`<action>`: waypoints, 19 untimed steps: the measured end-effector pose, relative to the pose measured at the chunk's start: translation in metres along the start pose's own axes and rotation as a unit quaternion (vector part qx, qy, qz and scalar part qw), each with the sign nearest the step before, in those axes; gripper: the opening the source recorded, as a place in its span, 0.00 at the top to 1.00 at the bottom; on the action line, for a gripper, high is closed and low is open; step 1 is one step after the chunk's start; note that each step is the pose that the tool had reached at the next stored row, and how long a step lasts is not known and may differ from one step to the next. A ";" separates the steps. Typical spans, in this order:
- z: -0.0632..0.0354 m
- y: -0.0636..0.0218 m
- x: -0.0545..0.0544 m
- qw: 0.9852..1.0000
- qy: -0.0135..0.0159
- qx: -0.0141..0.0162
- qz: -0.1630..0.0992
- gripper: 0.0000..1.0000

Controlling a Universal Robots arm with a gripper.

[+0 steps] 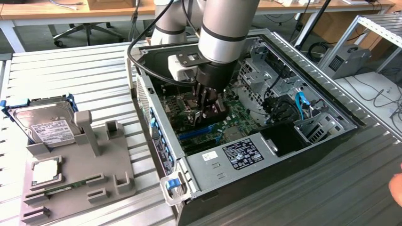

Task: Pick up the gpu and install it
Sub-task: 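Insert the gpu into the slot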

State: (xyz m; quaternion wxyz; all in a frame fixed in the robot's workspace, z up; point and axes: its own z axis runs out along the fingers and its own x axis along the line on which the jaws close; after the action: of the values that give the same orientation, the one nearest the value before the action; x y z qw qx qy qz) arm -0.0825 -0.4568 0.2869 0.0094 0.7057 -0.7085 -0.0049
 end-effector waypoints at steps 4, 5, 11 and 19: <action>0.0031 0.0035 0.000 1.000 0.000 0.000 0.000 0.74; 0.0041 0.0038 0.000 1.000 0.000 0.000 0.000 0.74; 0.0102 0.0038 0.000 1.000 0.000 0.000 0.001 0.74; 0.0177 0.0051 0.000 1.000 -0.001 0.000 0.004 0.74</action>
State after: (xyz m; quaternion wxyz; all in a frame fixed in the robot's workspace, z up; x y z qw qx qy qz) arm -0.0880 -0.4568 0.2693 0.0090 0.7032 -0.7110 -0.0052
